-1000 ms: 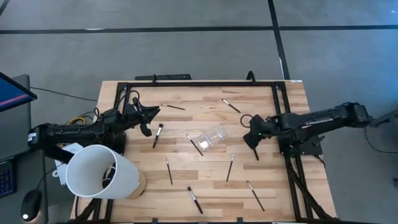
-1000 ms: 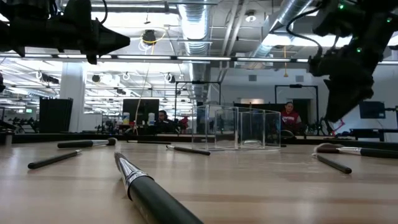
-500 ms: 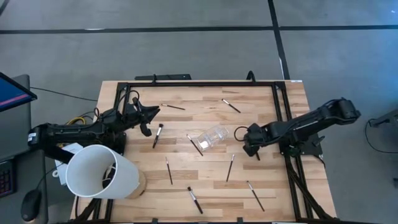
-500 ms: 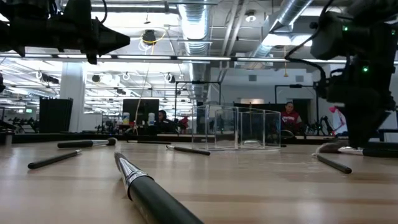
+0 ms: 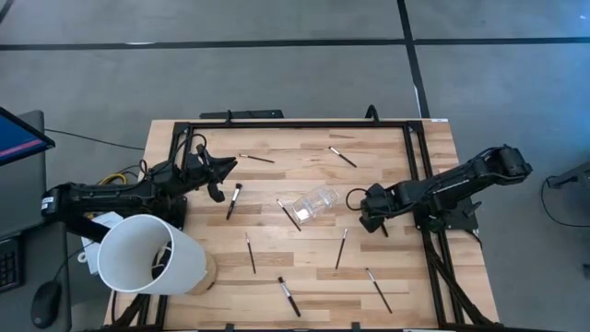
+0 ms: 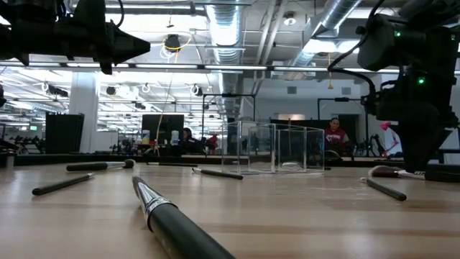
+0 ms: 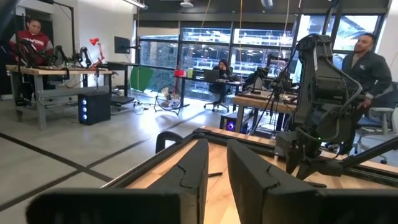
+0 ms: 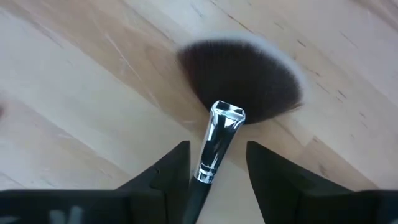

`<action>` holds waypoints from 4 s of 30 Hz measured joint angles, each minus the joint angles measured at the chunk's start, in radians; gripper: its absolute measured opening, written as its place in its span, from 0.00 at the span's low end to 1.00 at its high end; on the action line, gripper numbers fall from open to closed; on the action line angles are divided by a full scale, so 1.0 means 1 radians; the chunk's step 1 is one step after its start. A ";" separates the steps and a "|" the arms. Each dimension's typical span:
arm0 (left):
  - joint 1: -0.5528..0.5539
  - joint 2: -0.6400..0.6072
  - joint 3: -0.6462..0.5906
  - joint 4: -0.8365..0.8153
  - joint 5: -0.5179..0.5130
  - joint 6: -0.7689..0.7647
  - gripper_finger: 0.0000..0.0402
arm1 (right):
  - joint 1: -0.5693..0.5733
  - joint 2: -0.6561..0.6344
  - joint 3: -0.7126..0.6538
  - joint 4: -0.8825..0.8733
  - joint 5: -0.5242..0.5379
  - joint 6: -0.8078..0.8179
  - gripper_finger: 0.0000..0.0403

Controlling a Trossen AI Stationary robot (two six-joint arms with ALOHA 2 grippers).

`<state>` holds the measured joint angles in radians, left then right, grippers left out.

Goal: Put items in baskets/containers
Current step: Put the black highlighter brush into the transparent organizer

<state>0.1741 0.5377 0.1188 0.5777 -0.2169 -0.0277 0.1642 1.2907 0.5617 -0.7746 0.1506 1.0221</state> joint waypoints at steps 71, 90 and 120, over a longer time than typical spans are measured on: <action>0.000 0.000 0.000 -0.001 0.001 -0.004 0.14 | 0.236 -0.350 -0.028 0.141 0.450 -0.066 0.15; 0.000 0.000 0.000 0.000 0.000 -0.008 0.14 | 0.230 -0.222 -0.027 0.881 0.661 -0.759 0.15; 0.000 0.000 0.000 0.006 0.000 -0.007 0.14 | -0.020 0.241 -0.027 1.774 0.108 -1.017 0.15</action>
<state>0.1738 0.5373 0.1188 0.5835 -0.2165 -0.0349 0.1442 1.5316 0.5346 0.9999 0.2585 0.0049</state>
